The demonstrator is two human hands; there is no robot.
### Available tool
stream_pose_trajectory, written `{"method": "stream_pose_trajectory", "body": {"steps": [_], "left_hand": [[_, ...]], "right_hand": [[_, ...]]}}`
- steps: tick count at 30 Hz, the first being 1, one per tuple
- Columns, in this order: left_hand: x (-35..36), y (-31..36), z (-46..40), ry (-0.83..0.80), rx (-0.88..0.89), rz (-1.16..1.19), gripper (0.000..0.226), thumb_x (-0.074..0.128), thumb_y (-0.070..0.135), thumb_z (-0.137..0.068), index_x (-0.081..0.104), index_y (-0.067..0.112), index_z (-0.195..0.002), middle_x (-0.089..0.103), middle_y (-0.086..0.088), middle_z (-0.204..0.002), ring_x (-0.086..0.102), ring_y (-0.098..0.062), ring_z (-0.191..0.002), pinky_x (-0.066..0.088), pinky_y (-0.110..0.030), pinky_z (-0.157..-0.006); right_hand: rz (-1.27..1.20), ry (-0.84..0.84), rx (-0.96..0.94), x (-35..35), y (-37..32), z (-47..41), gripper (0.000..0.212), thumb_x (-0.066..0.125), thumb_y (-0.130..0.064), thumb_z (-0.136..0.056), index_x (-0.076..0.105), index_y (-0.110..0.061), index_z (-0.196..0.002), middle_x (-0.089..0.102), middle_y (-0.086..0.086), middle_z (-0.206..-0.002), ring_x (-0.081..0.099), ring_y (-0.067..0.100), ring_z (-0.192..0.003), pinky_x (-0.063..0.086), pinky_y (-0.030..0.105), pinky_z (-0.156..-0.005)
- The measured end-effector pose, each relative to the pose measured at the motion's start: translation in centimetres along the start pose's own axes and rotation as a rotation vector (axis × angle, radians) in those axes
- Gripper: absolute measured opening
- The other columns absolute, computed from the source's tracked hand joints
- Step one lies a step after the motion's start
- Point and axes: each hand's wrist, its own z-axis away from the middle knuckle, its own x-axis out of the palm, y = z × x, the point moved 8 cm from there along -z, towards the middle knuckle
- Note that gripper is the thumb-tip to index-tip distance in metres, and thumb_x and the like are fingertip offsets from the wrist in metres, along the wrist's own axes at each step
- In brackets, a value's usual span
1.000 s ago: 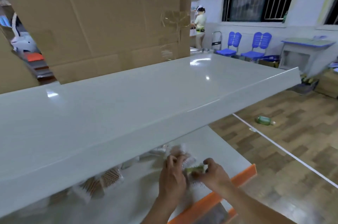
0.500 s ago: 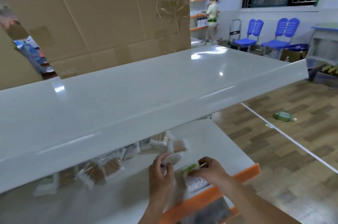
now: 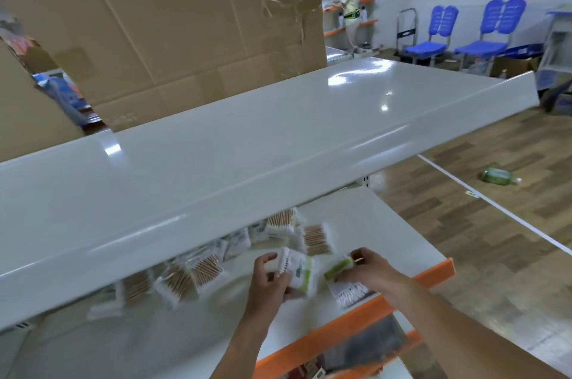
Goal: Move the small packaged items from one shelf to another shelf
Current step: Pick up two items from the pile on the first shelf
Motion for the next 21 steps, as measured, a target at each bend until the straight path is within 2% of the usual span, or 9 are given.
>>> {"method": "stream_pose_trajectory", "body": {"steps": [3,4,6,8,11,15,17,19,21], "left_hand": [[-0.3,-0.2,0.2,-0.107,-0.042,-0.152,0.047,0.061,0.016,-0.087,0.052,0.039,-0.127,0.067,-0.006,-0.105,0.074,-0.021,-0.085,0.055,-0.025,-0.056],[-0.4,0.1,0.3,-0.116,-0.023,-0.256,0.048,0.062,0.020,-0.084,0.053,0.035,-0.129,0.066,-0.004,-0.105,0.072,-0.018,-0.087,0.057,-0.029,-0.061],[-0.8,1.1,0.1,-0.073,0.055,-0.515,0.055,0.065,0.028,-0.079,0.051,0.028,-0.132,0.060,-0.001,-0.118,0.063,-0.019,-0.105,0.057,-0.039,-0.086],[-0.9,1.9,-0.2,-0.025,0.146,-0.733,0.066,0.065,0.034,-0.084,0.039,0.024,-0.144,0.043,-0.001,-0.142,0.043,-0.023,-0.131,0.041,-0.035,-0.106],[1.1,3.2,-0.1,-0.162,0.341,-0.993,0.079,0.056,0.027,-0.087,0.017,0.030,-0.155,0.023,0.003,-0.159,0.021,-0.020,-0.145,0.024,-0.036,-0.115],[3.0,4.3,0.2,-0.295,0.433,-1.284,0.078,0.051,0.017,-0.082,0.024,0.039,-0.152,0.054,-0.002,-0.134,0.047,-0.025,-0.125,0.038,-0.037,-0.102],[3.0,4.8,0.2,-0.252,0.420,-1.391,0.072,0.052,0.017,-0.083,0.032,0.037,-0.149,0.052,-0.004,-0.128,0.045,-0.025,-0.119,0.038,-0.035,-0.099],[2.6,5.2,0.2,-0.222,0.383,-1.447,0.061,0.054,0.021,-0.083,0.046,0.035,-0.141,0.049,-0.004,-0.126,0.042,-0.025,-0.120,0.039,-0.034,-0.100],[1.7,5.6,0.2,-0.228,0.330,-1.394,0.051,0.061,0.026,-0.080,0.058,0.033,-0.131,0.051,-0.003,-0.122,0.042,-0.023,-0.118,0.041,-0.034,-0.097]], "right_hand": [[-0.025,-0.033,-0.007,0.0,0.2,-0.3,0.055,0.090,-0.004,-0.060,0.065,-0.005,-0.109,0.072,0.013,-0.091,0.069,0.026,-0.088,0.053,0.034,-0.081],[-0.016,-0.039,-0.013,0.0,0.2,-0.4,0.052,0.089,-0.003,-0.062,0.066,-0.005,-0.109,0.072,0.011,-0.090,0.069,0.026,-0.087,0.053,0.034,-0.082],[0.008,-0.049,-0.026,0.1,0.2,-0.5,0.042,0.086,-0.002,-0.069,0.068,-0.007,-0.106,0.073,0.009,-0.091,0.069,0.024,-0.090,0.053,0.032,-0.082],[0.021,-0.047,-0.030,0.2,0.2,-0.4,0.037,0.085,-0.003,-0.071,0.068,-0.008,-0.104,0.073,0.011,-0.097,0.069,0.024,-0.094,0.054,0.030,-0.083],[0.029,-0.045,-0.035,0.3,0.0,-0.2,0.041,0.085,-0.005,-0.072,0.066,-0.008,-0.108,0.071,0.011,-0.104,0.068,0.022,-0.095,0.052,0.025,-0.081],[0.034,-0.052,-0.040,0.2,-0.3,-0.2,0.042,0.084,-0.007,-0.073,0.066,-0.007,-0.111,0.070,0.012,-0.110,0.067,0.024,-0.102,0.053,0.031,-0.090],[0.035,-0.063,-0.038,0.3,-0.2,-0.3,0.041,0.084,-0.006,-0.074,0.067,-0.005,-0.112,0.071,0.014,-0.111,0.068,0.023,-0.100,0.053,0.031,-0.089],[0.049,-0.074,-0.040,0.3,-0.1,-0.5,0.041,0.083,-0.004,-0.073,0.067,-0.002,-0.111,0.071,0.015,-0.110,0.068,0.020,-0.091,0.054,0.024,-0.079],[0.059,-0.080,-0.030,0.3,0.0,-0.7,0.050,0.085,-0.003,-0.071,0.065,0.001,-0.117,0.071,0.014,-0.107,0.067,0.018,-0.087,0.053,0.018,-0.070]]}}
